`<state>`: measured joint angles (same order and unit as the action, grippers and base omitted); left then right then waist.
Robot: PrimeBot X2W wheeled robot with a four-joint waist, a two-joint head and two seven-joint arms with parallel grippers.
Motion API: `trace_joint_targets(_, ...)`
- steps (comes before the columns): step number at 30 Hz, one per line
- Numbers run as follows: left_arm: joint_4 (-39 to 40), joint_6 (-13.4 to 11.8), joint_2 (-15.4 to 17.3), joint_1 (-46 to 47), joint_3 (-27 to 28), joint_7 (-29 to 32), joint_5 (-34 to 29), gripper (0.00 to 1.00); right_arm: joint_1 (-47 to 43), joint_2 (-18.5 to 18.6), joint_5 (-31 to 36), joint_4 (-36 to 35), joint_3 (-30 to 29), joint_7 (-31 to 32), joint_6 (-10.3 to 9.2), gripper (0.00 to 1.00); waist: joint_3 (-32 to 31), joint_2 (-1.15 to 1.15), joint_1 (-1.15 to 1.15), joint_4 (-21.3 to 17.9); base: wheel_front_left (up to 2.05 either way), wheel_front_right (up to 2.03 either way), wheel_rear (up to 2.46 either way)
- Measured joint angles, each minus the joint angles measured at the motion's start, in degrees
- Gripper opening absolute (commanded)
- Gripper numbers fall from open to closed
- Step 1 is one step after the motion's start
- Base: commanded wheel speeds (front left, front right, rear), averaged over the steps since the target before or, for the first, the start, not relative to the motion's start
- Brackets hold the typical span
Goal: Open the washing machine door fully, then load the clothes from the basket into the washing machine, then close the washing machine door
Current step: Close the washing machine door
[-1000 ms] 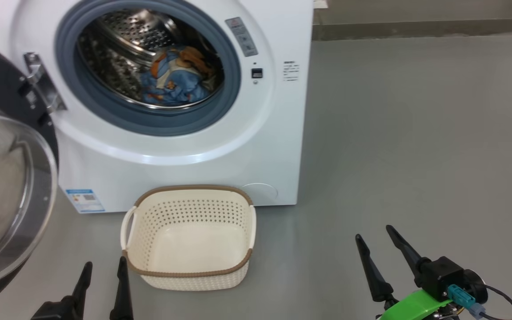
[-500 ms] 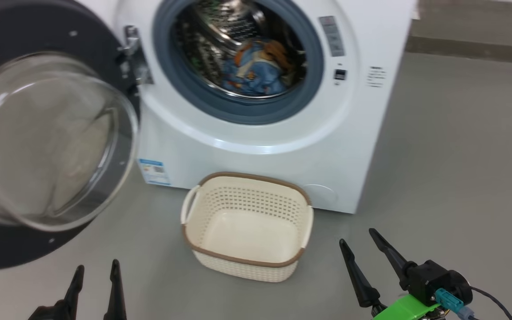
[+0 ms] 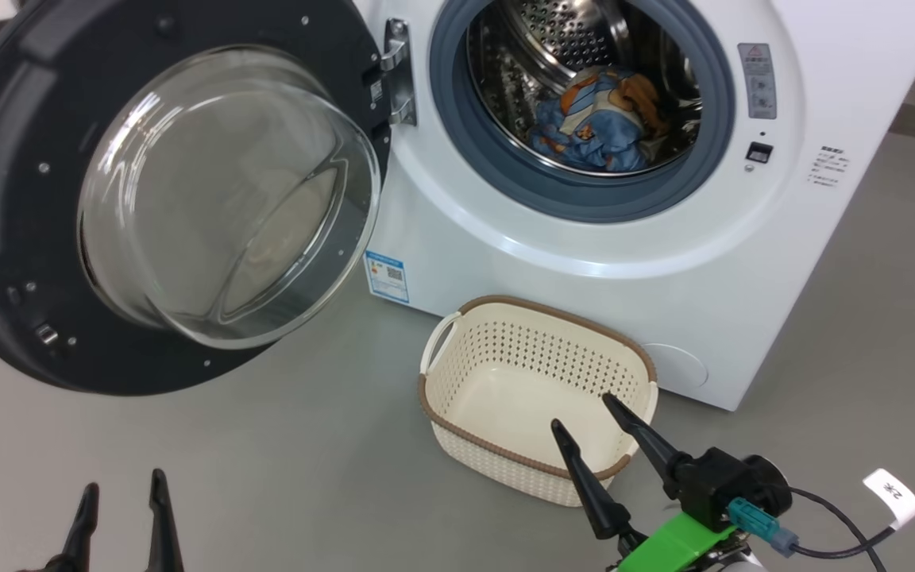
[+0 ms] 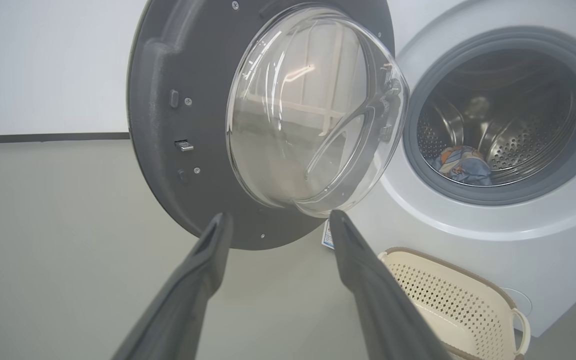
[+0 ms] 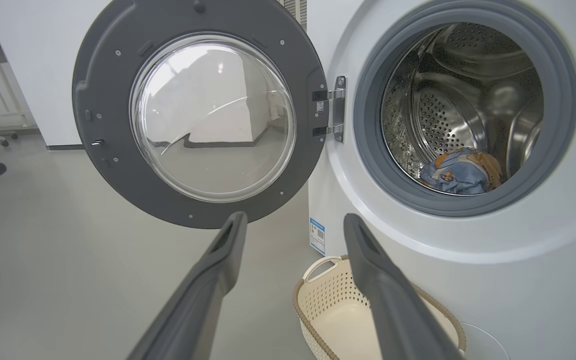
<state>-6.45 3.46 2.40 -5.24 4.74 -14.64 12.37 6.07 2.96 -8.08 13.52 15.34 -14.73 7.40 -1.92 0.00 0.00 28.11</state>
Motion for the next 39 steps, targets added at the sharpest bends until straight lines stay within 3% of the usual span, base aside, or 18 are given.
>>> trace_joint_targets(11,2.4,-1.5,0.0,-1.7,1.2,0.0,0.7,1.00,3.3,0.3,-1.8,2.3,4.3,0.0,0.00,1.00,2.0,0.00,0.00,1.8,0.00,0.00,0.00)
trace_joint_targets(39,3.3,-2.7,0.0,-2.1,1.3,0.0,1.6,1.00,3.6,0.3,-2.6,3.1,4.5,0.0,0.00,1.00,1.7,0.00,0.00,1.6,0.00,0.00,0.00)
